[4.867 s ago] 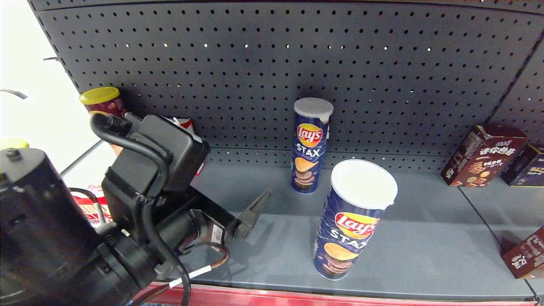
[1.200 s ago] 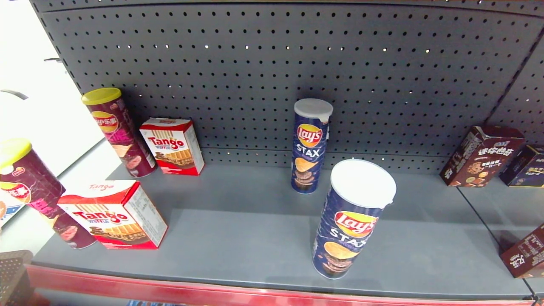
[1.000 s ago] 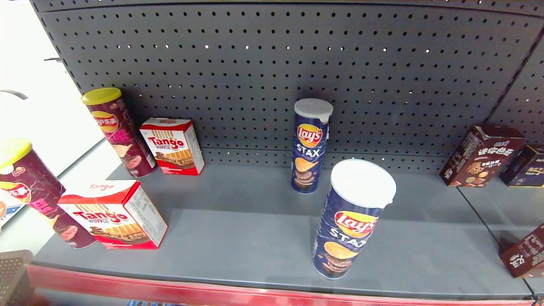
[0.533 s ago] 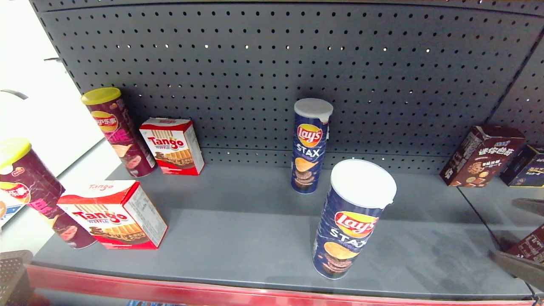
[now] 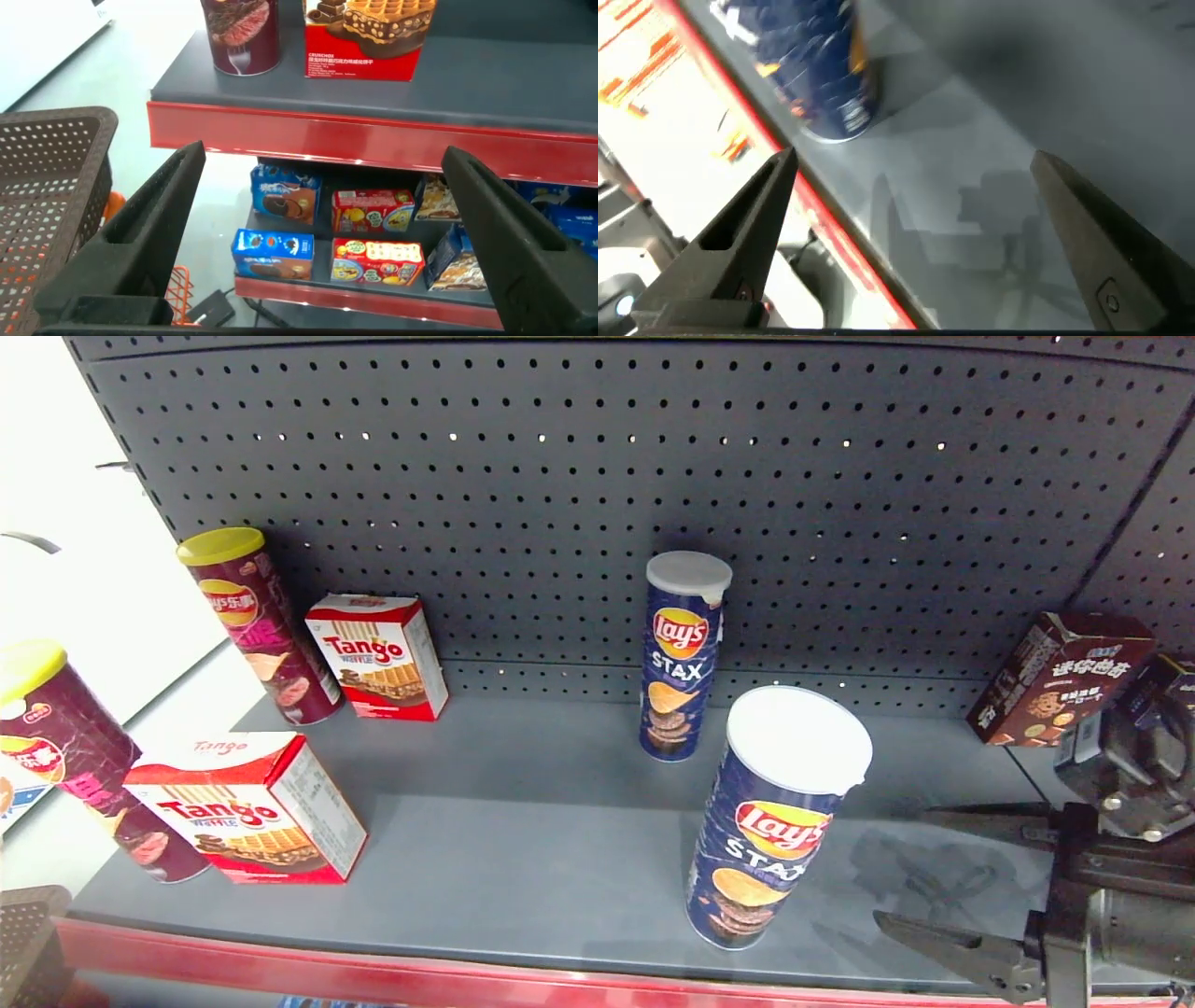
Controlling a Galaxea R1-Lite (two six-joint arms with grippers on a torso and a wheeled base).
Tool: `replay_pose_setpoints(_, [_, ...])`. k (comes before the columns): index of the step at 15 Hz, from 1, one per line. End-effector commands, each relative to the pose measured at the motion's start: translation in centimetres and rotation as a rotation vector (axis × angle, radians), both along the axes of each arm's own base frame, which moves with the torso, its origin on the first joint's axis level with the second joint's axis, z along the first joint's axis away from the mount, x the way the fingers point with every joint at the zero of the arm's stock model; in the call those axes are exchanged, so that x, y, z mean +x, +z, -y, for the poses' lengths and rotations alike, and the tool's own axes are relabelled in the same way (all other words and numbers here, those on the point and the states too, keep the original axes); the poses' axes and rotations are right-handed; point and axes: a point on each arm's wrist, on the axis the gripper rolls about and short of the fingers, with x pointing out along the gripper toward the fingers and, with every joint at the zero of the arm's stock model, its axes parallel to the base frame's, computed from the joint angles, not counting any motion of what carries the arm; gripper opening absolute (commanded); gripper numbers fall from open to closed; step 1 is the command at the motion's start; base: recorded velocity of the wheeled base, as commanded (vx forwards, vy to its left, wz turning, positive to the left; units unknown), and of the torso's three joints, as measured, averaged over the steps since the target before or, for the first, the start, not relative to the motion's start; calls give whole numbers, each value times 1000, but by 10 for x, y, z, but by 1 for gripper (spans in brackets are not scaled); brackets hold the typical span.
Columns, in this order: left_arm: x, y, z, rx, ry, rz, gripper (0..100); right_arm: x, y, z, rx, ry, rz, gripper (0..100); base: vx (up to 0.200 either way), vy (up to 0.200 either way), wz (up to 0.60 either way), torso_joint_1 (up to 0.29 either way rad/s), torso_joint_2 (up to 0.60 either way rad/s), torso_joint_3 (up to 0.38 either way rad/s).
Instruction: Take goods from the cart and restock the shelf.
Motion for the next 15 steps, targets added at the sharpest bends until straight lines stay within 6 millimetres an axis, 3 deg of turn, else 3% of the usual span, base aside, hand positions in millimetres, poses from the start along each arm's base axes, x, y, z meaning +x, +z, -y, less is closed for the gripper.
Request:
replay_pose_setpoints(1, [0,0,0,0,0,-2,100,7,-10,-10,-27,33,-48,100,0,0,0,0,0,0])
replay_pose_setpoints(15, [0,0,0,-2,-3,-2,100,34,-18,-32,-47,52,-76,100,0,0,0,0,0,0])
